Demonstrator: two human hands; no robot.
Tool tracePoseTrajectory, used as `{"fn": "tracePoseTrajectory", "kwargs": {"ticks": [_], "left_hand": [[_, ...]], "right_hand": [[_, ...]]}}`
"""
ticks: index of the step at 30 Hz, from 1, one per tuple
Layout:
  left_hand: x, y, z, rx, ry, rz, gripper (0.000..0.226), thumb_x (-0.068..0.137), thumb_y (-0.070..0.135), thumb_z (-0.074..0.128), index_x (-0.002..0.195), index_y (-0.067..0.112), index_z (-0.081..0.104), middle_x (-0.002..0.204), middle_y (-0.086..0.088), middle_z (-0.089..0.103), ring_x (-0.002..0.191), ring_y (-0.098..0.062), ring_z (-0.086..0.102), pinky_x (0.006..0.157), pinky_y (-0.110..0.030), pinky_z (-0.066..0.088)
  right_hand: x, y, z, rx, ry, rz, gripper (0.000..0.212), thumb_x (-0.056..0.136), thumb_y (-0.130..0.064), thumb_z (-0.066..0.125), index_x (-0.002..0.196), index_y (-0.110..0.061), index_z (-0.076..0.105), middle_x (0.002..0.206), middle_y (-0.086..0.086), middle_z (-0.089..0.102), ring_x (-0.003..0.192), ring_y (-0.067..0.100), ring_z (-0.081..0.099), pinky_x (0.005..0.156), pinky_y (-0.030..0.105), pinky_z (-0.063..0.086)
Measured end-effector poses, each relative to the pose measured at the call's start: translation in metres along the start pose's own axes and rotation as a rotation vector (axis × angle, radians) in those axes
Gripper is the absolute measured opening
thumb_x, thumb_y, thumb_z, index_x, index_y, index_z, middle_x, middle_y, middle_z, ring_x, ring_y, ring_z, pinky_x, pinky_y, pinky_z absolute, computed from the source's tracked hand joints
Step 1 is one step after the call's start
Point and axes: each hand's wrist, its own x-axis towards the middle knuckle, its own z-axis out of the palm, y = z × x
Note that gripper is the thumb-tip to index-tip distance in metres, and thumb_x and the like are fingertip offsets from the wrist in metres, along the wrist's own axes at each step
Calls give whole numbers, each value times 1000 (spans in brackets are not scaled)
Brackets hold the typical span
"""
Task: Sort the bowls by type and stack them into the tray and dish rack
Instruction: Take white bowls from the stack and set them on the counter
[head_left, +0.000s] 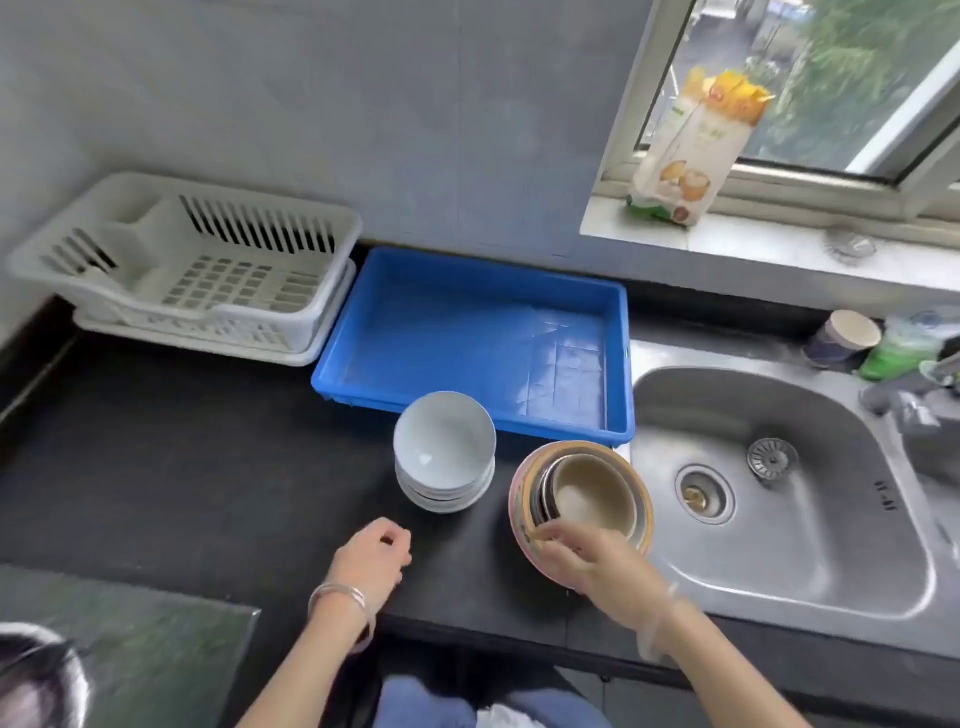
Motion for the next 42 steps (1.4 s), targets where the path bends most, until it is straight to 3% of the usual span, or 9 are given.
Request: {"fn": "tracePoseTrajectory", "kwargs": {"ticks": [2, 7, 12, 16, 21, 25, 31, 37, 42], "left_hand": [[5, 16, -3, -75, 78, 73, 5, 87, 30, 53, 91, 27, 54, 83, 2, 68, 71, -21, 64, 81, -40, 55], [20, 51, -8, -98, 163, 183, 41, 89, 31, 52, 129, 23, 46, 118, -3, 62, 101, -29, 62, 92, -45, 50], [26, 58, -10, -43, 173, 177, 39, 90, 28, 51, 128, 21, 47, 122, -5, 57, 101, -28, 60, 89, -45, 52], [31, 57, -10, -74, 173, 195, 36, 92, 27, 48, 127, 21, 49, 121, -5, 57, 104, -27, 59, 89, -46, 52], [32, 54, -8, -212, 184, 163, 32, 95, 37, 34, 109, 23, 59, 108, -6, 64, 96, -25, 63, 90, -46, 52], [33, 55, -9, -204, 184, 172, 25, 95, 30, 41, 107, 22, 62, 97, 0, 66, 85, -19, 66, 86, -43, 54], [38, 61, -6, -145, 216, 187, 22, 85, 13, 60, 106, 18, 62, 108, -6, 63, 99, -28, 61, 86, -47, 54], [33, 71, -1, -36, 361, 203, 13, 83, 6, 59, 91, 16, 63, 100, -5, 58, 85, -26, 60, 75, -45, 58], [27, 79, -1, -75, 399, 193, 16, 83, 4, 59, 81, 20, 61, 80, 5, 61, 78, -18, 61, 74, -42, 58]], "right_hand": [[28, -22, -6, -96, 152, -78, 20, 93, -37, 46, 110, -38, 57, 85, -10, 64, 80, 9, 60, 71, 20, 44], [98, -65, -9, -298, 228, -17, 42, 94, -43, 39, 131, -22, 41, 104, 3, 69, 98, 28, 60, 77, 34, 44], [123, -73, -3, -433, 317, 13, 30, 95, -37, 39, 108, -13, 51, 96, 14, 65, 75, 32, 53, 63, 31, 40], [128, -74, 0, -492, 364, -17, 25, 96, -26, 37, 98, -6, 52, 95, 19, 64, 80, 35, 54, 61, 31, 33], [125, -76, -4, -379, 382, -55, 24, 95, -22, 38, 84, -7, 53, 89, 20, 64, 75, 33, 50, 62, 29, 31], [114, -73, -12, -222, 432, -30, 33, 92, -19, 42, 60, -11, 40, 61, 11, 51, 67, 34, 44, 56, 30, 31], [100, -73, -31, -51, 468, -49, 24, 90, -18, 44, 70, -6, 52, 72, 24, 68, 70, 41, 63, 72, 39, 54], [91, -67, -40, -40, 475, -81, 36, 92, -20, 45, 56, -24, 40, 58, 9, 60, 48, 20, 53, 56, 24, 42], [87, -64, -44, -23, 460, -97, 26, 92, -20, 46, 68, -12, 52, 53, 5, 58, 39, 11, 50, 47, 15, 39]]}}
